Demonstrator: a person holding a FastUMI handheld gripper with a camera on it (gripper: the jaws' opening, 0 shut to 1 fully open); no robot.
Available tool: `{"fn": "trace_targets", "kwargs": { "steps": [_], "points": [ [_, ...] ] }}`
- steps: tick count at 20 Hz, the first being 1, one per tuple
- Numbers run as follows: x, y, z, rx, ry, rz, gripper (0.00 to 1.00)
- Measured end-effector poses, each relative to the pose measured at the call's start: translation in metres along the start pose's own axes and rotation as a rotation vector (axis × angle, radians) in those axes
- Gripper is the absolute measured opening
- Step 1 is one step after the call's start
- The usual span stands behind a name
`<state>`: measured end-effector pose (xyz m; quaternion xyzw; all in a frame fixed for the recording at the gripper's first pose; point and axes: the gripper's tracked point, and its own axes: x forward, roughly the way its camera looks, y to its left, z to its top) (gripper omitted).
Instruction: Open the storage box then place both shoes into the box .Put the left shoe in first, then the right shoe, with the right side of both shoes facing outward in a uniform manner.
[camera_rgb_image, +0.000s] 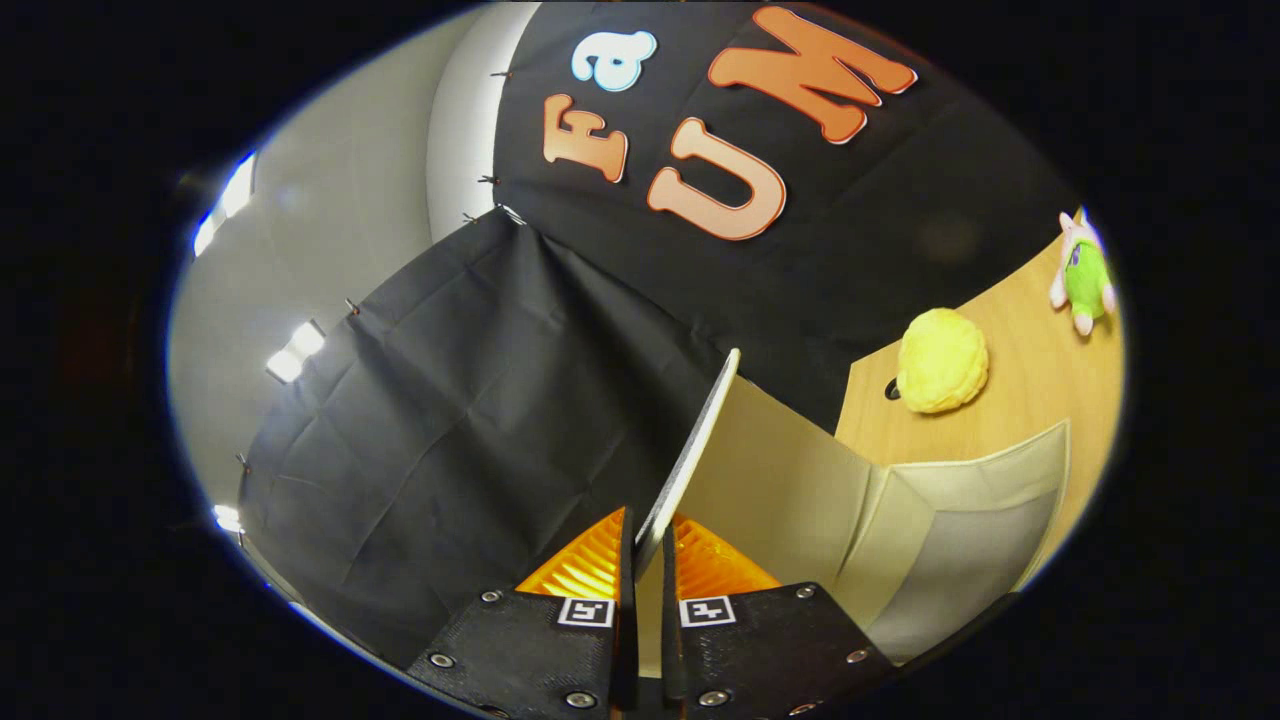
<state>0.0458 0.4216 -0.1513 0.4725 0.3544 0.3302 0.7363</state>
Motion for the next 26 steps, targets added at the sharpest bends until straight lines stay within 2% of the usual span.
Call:
{"fn": "trace_targets", "kwargs": {
  "steps": [7,9,10,11,12,14,16,19,22,26],
  "points": [
    [0.037,0.011,-0.023,0.006,0.006,-0.015,0.13],
    [0.042,0.014,-0.023,-0.022,0.0,-0.005,0.26],
    [0.041,0.015,-0.027,-0.026,0.018,0.004,0.4],
    [0.039,0.018,-0.032,-0.027,0.033,0.02,0.46],
    [0.035,0.019,-0.036,-0.043,0.049,0.027,0.58],
    [0.023,0.01,-0.036,-0.118,0.054,-0.008,0.72],
    [0.009,-0.001,-0.037,-0.21,0.054,-0.053,0.82],
    [-0.014,-0.013,-0.045,-0.279,0.093,-0.063,0.87],
    [-0.041,-0.029,-0.035,-0.374,0.083,-0.137,0.96],
    [-0.092,-0.088,-0.024,-0.564,0.066,-0.347,0.98]
  ]
}}
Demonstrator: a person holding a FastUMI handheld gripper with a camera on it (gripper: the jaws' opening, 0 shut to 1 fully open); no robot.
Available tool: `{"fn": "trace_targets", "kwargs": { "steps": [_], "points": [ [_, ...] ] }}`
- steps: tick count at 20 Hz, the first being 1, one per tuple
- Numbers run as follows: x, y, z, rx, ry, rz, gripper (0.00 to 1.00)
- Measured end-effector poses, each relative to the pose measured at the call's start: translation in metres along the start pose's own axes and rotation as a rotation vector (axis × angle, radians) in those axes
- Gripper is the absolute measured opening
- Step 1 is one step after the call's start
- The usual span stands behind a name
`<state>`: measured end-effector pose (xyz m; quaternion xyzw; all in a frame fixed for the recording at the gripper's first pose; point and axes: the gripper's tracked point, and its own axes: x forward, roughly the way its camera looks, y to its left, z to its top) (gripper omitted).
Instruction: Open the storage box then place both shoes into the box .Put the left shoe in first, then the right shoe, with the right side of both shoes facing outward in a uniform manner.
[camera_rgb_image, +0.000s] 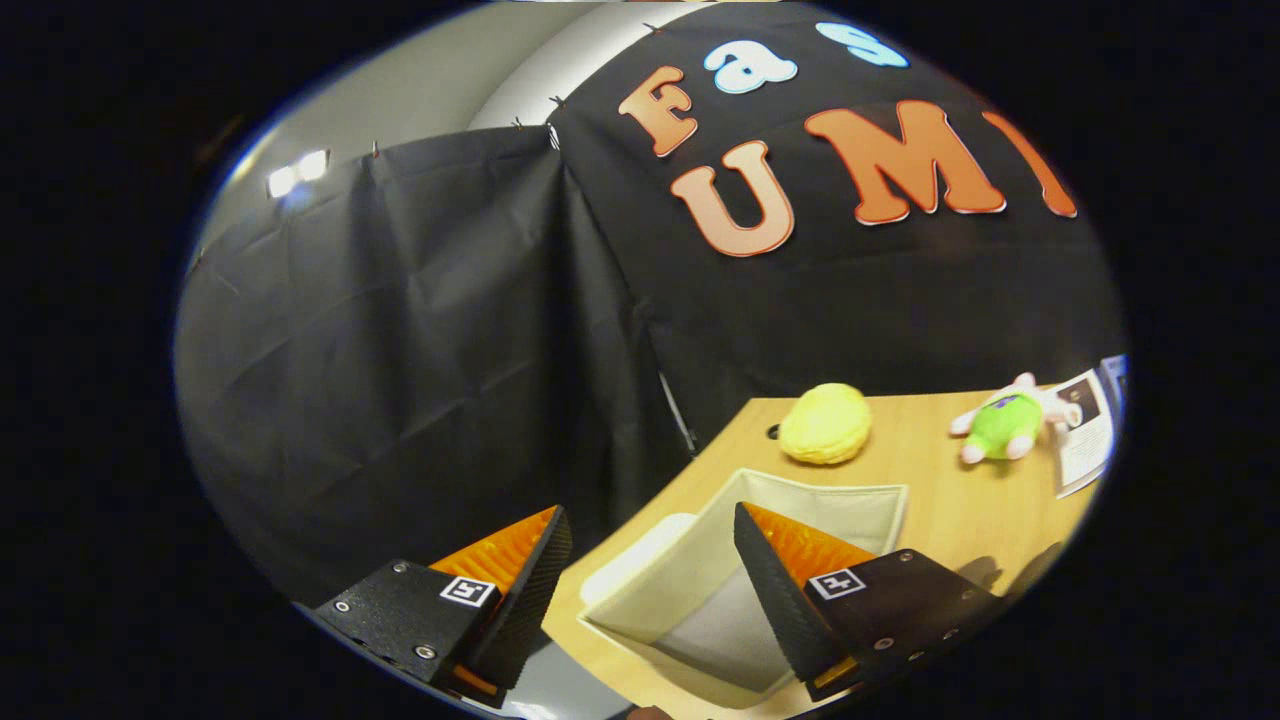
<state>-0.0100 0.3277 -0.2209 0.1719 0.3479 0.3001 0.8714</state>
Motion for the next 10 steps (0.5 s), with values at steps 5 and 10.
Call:
{"fn": "trace_targets", "kwargs": {
  "steps": [5,10],
  "points": [
    [-0.037,-0.067,-0.048,0.003,0.104,-0.136,0.98],
    [-0.068,-0.136,-0.086,0.025,0.224,-0.278,0.99]
  ]
}}
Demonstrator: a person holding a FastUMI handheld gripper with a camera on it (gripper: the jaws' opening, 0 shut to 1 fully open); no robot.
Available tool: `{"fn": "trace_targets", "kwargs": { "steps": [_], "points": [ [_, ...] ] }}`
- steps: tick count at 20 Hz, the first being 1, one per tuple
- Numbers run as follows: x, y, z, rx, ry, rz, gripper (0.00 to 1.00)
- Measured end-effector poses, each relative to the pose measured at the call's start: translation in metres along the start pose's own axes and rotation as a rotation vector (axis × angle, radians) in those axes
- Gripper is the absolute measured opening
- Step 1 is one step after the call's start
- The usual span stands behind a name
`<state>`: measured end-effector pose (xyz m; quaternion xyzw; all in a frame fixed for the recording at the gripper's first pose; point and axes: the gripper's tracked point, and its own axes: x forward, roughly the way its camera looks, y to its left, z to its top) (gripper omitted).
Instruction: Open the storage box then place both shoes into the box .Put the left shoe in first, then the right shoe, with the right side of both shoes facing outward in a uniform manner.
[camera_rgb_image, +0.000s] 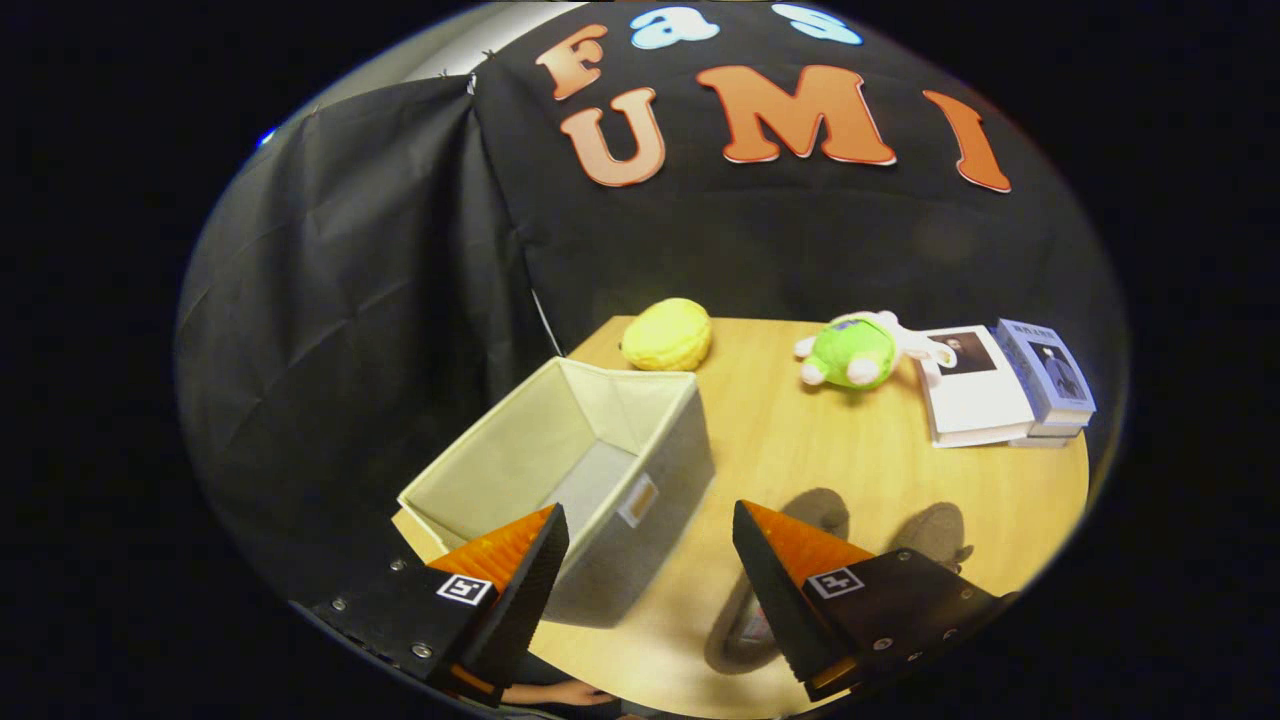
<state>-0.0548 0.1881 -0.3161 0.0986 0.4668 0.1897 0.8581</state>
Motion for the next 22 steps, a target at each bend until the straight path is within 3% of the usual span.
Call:
{"fn": "trace_targets", "kwargs": {
  "steps": [4,7,11,19,22],
  "points": [
    [0.005,-0.04,-0.034,0.038,0.08,-0.076,0.98],
    [0.012,-0.054,-0.058,0.115,0.137,-0.075,0.96],
    [0.019,-0.083,-0.076,0.1,0.17,-0.157,0.95],
    [0.051,-0.122,-0.116,0.186,0.271,-0.256,0.78],
    [0.062,-0.133,-0.117,0.184,0.28,-0.304,0.66]
  ]
}}
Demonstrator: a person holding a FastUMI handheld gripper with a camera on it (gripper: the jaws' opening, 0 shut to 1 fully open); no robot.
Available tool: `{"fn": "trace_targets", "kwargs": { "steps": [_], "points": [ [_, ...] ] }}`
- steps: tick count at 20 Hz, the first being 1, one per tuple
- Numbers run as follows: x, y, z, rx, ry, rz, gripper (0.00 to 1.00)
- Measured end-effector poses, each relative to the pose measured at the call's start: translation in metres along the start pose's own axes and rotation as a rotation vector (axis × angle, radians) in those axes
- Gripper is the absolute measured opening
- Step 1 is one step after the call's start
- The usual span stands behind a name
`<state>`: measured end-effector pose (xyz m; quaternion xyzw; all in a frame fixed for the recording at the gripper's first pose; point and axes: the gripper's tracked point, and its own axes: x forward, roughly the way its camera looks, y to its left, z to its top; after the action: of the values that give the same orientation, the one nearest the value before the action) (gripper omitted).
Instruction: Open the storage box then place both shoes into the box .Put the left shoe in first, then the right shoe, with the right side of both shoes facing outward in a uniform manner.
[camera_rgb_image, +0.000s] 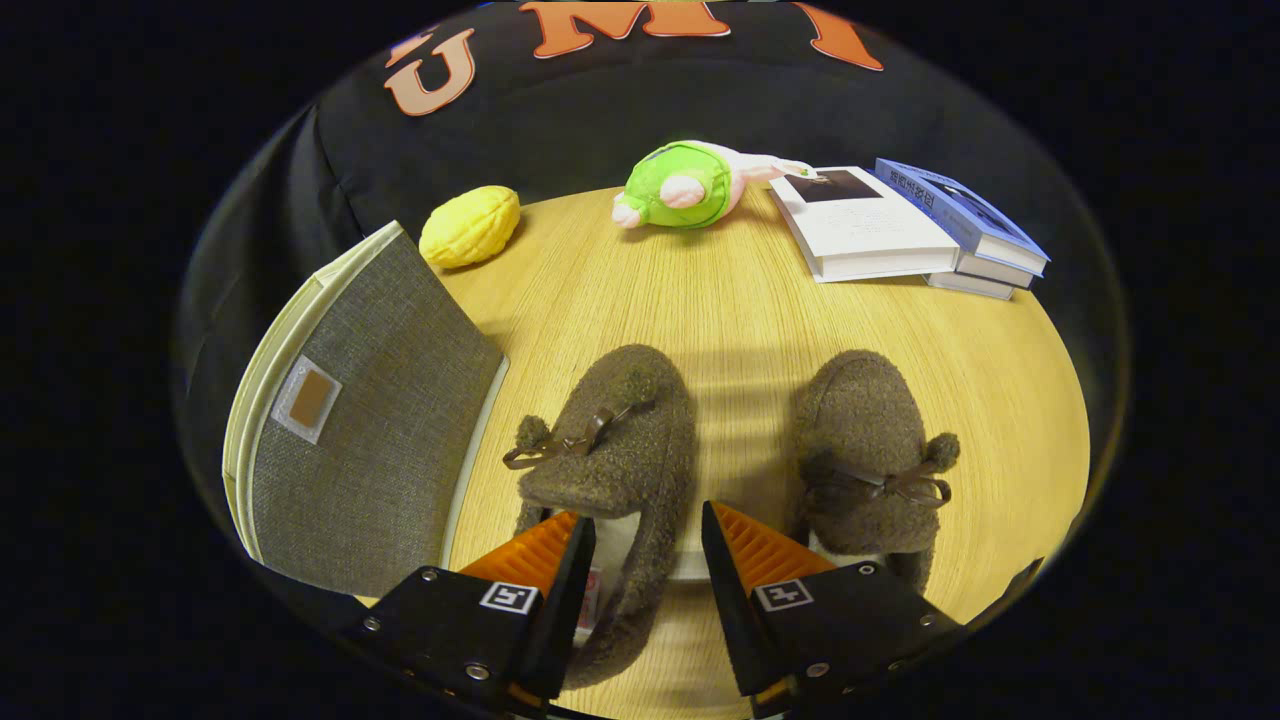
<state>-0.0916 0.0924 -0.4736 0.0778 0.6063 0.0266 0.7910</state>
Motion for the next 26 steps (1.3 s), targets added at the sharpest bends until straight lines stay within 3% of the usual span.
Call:
{"fn": "trace_targets", "kwargs": {
  "steps": [4,9,10,16,26],
  "points": [
    [0.01,0.005,-0.007,0.052,0.031,0.007,0.39],
    [0.01,0.003,-0.006,0.143,0.038,0.053,0.16],
    [0.009,0.001,-0.005,0.172,0.036,0.055,0.07],
    [-0.021,0.02,0.024,0.247,-0.019,0.116,0.03],
    [-0.106,0.094,0.098,0.208,-0.185,0.239,0.03]
  ]
}}
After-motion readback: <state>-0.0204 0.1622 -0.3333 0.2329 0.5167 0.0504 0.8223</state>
